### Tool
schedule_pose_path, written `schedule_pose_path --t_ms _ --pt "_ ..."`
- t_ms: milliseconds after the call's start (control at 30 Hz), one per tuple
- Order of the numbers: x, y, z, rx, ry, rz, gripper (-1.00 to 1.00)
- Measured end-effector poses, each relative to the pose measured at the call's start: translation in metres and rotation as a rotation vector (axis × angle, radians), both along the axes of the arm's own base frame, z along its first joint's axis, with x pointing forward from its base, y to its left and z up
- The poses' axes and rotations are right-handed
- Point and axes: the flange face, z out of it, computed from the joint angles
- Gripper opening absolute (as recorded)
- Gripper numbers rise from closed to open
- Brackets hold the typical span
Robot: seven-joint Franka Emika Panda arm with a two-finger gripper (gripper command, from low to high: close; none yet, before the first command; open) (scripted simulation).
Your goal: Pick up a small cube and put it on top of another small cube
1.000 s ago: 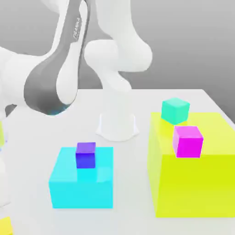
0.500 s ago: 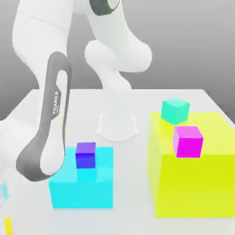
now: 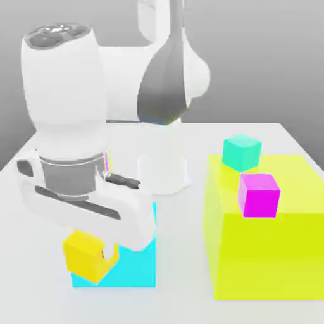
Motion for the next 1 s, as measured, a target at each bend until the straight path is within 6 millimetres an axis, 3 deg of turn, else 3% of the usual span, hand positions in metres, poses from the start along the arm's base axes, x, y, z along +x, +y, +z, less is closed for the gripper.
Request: schedule_pose_path --t_ms 167,367,633,700,833,867,1000 --pt "-0.039 0.067 0.044 0.001 -0.003 0.285 -1.0" --pt "-0.104 0.139 0.085 -0.001 -0.007 0.644 -1.0" --pt "-0.208 0.2 0.118 -0.012 -0.012 1.126 -1.0" --pt "-0.231 0.208 0.118 -0.015 -0.012 1.231 -1.0" --pt "-0.24 0.212 0.071 -0.016 -0.013 1.275 -1.0" --pt "-0.241 0.211 0.062 -0.017 -0.013 1.276 1.0" --pt "-0.241 0.211 0.062 -0.016 -0.013 1.276 1.0"
